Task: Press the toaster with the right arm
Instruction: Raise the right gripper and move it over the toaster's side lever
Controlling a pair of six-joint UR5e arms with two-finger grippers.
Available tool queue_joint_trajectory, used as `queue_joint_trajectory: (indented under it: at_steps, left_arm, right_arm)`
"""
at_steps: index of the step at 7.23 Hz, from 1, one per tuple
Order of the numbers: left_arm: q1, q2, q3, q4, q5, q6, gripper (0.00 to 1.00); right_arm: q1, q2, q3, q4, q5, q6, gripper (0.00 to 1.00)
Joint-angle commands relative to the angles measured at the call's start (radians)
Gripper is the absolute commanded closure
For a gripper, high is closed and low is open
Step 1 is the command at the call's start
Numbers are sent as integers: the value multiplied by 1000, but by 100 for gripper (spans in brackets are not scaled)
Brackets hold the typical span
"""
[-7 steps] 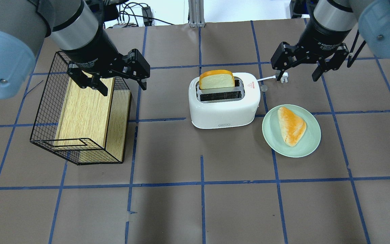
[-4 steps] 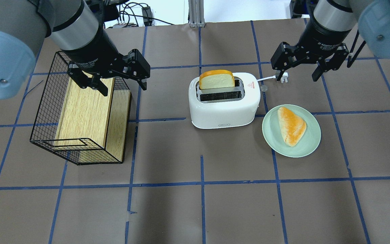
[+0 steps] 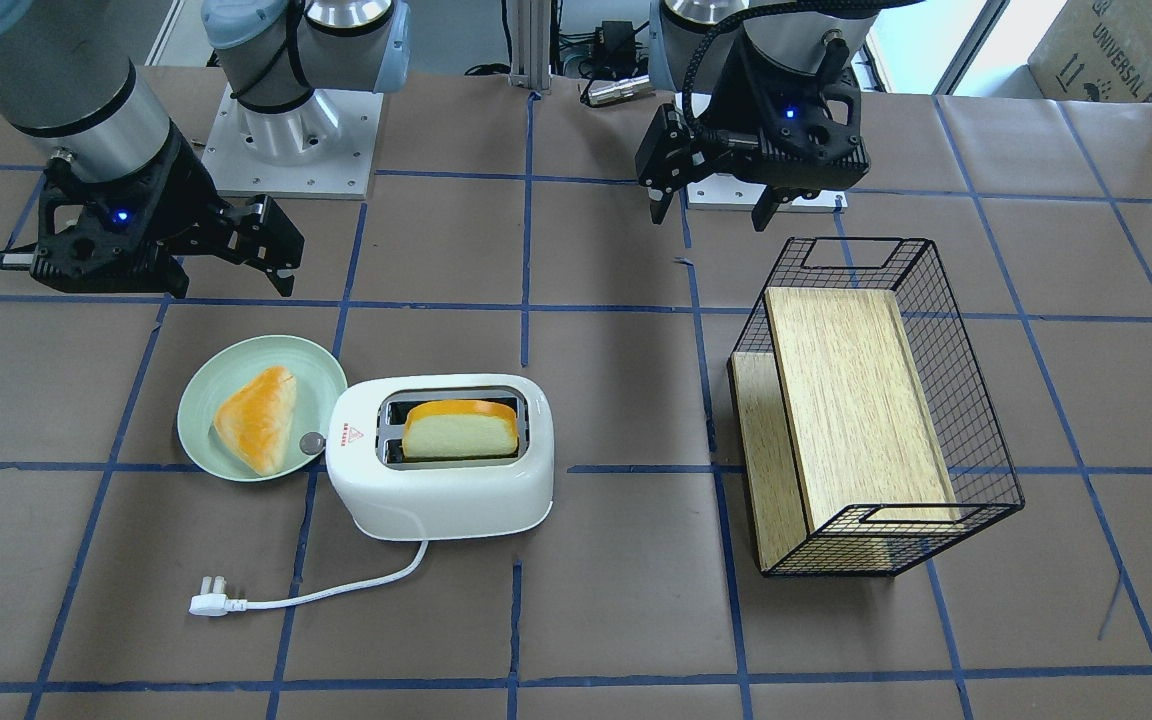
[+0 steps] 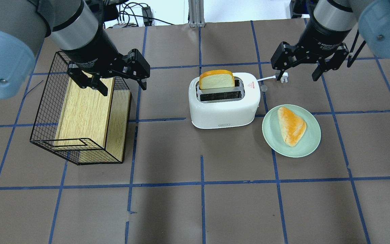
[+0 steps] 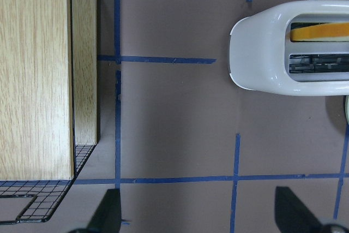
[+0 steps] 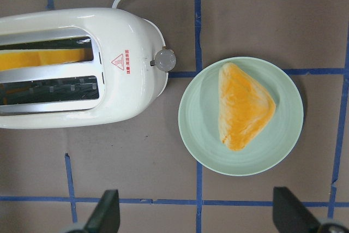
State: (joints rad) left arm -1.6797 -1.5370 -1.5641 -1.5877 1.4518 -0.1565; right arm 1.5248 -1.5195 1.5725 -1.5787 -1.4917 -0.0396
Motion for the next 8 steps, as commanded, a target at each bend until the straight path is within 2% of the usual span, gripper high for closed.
queue_joint_trajectory:
  at_steps: [1, 4, 5, 6, 7, 8]
  left_arm:
    - [0, 0, 1, 0, 1, 0, 0]
    - [0, 0, -1, 0, -1, 0, 0]
    - [0, 0, 1, 0, -1, 0, 0]
    - [-2, 0, -1, 0, 1, 0, 0]
    - [-2, 0, -1, 0, 1, 0, 0]
    - [0, 0, -1, 0, -1, 0, 0]
  right_arm:
    - [-1, 1, 1, 0, -1, -67, 0]
    - [-6, 8, 1, -3, -1, -337, 0]
    - [-6, 36, -2, -35, -4, -505, 1]
    - [-14, 92, -9, -120, -19, -775, 1]
    - [-14, 129, -11, -144, -16, -892, 6]
    - [-11, 148, 1, -193, -18, -920, 18]
